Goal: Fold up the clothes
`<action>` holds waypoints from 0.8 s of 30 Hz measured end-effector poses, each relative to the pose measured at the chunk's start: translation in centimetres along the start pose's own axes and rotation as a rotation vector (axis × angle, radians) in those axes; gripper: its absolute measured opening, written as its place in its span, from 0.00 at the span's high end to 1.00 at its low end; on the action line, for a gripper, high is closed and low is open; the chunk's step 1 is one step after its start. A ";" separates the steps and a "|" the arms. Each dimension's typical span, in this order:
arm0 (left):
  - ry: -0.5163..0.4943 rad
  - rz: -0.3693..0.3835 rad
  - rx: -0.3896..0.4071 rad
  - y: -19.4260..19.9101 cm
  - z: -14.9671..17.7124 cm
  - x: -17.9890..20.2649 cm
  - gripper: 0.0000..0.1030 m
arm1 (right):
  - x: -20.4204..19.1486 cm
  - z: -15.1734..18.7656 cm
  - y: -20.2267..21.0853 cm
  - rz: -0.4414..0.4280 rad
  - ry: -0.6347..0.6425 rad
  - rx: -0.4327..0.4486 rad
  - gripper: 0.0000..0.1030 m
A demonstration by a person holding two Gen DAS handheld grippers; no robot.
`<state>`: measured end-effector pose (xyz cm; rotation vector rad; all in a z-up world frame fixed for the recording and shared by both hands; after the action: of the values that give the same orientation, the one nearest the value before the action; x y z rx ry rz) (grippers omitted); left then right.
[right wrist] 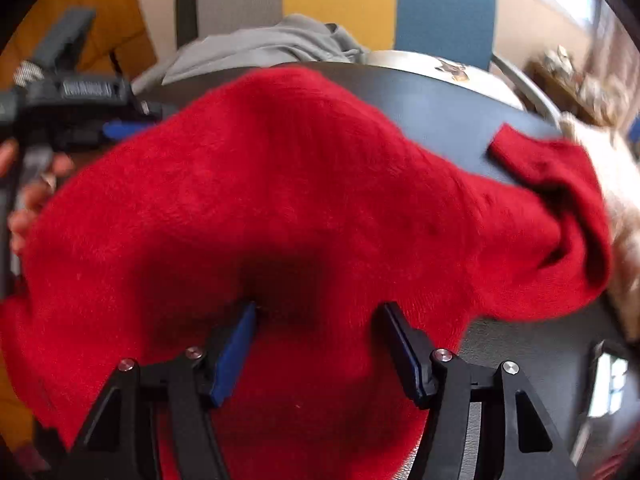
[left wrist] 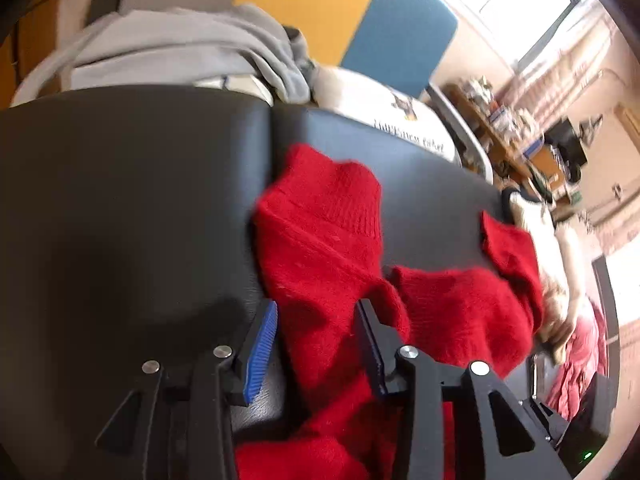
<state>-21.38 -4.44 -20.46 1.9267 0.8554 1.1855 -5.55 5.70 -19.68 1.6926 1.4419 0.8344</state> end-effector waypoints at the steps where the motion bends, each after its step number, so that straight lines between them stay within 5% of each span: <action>1: 0.007 -0.004 -0.015 -0.7 0.0 0.0 0.61 | 0.2 0.1 0.1 0.004 -0.004 0.008 0.50; 2: 0.014 -0.009 -0.029 -1.4 0.1 0.0 0.61 | 0.4 0.2 0.2 0.024 0.003 0.013 0.90; 3: 0.029 -0.007 -0.039 -2.1 0.0 -0.1 0.60 | 0.7 0.4 0.2 0.086 0.037 0.008 0.94; 10: 0.033 0.001 -0.030 -3.0 -0.5 0.6 0.59 | 1.3 0.7 0.3 0.192 0.091 0.017 0.94; 13: -0.001 0.020 -0.029 -2.3 -0.8 1.0 0.88 | 1.7 1.3 0.4 0.209 0.082 0.034 0.94; 24: -0.081 0.062 0.167 6.0 -4.0 2.6 0.90 | 4.3 1.9 -1.0 0.206 0.011 0.064 0.93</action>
<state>-23.10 -4.58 -12.96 2.1348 0.8814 1.0930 -3.79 9.79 -21.51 1.9116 1.3297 0.9172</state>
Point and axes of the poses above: each gripper's, at about its wrist camera, not at the fingertips, and y roughly against the way its jaws point, x to its right, z to its underside, the point moved 5 cm from there along -y, roughly the way its jaws point, and after that the axes turned 9 degrees about y, right-handed, at the moved point
